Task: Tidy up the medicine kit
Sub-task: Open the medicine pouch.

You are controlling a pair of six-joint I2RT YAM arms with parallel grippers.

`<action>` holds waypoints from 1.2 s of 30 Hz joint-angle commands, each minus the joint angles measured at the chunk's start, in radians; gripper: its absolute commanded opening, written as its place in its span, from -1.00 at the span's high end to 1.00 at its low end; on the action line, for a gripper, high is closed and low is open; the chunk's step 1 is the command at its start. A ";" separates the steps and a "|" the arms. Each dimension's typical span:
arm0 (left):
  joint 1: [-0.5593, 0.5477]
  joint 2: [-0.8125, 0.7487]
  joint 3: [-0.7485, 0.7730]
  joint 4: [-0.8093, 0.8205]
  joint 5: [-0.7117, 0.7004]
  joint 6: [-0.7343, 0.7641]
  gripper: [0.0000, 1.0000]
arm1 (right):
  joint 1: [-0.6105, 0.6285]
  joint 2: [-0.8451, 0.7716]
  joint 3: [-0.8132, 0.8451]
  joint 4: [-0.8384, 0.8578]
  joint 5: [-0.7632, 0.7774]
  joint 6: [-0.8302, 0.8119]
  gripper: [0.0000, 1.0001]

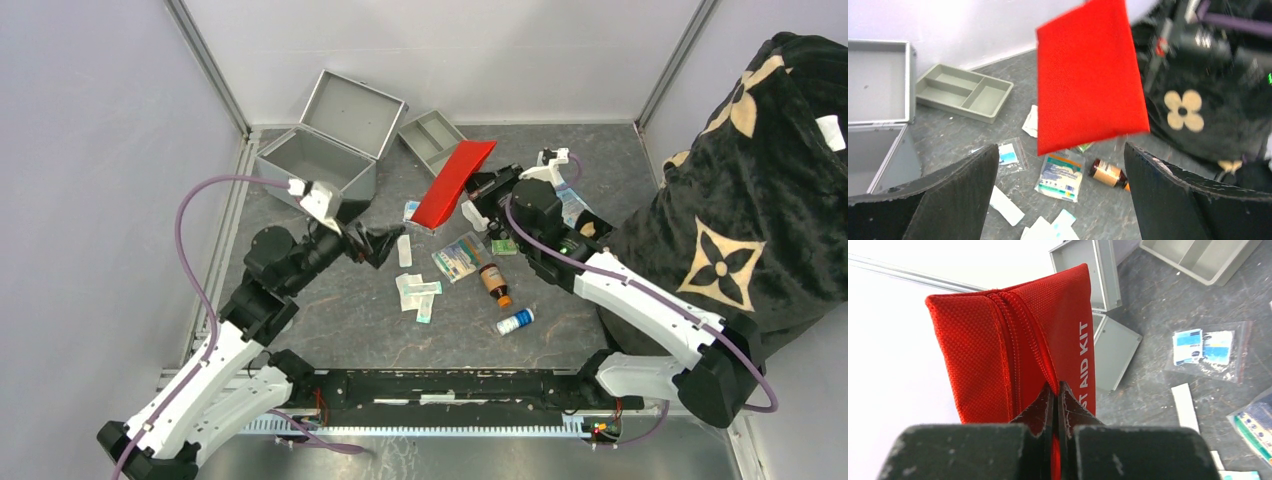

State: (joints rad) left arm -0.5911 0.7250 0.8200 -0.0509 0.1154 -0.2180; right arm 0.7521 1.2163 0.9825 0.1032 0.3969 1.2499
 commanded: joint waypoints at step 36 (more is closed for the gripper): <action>-0.264 0.131 -0.008 0.088 -0.023 0.835 -0.13 | -0.024 -0.017 -0.024 0.049 -0.205 0.184 1.00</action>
State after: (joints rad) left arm -0.8471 0.8593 0.7719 0.0315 0.1547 0.5541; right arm 0.7265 1.2118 0.9619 0.0971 0.2012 1.4143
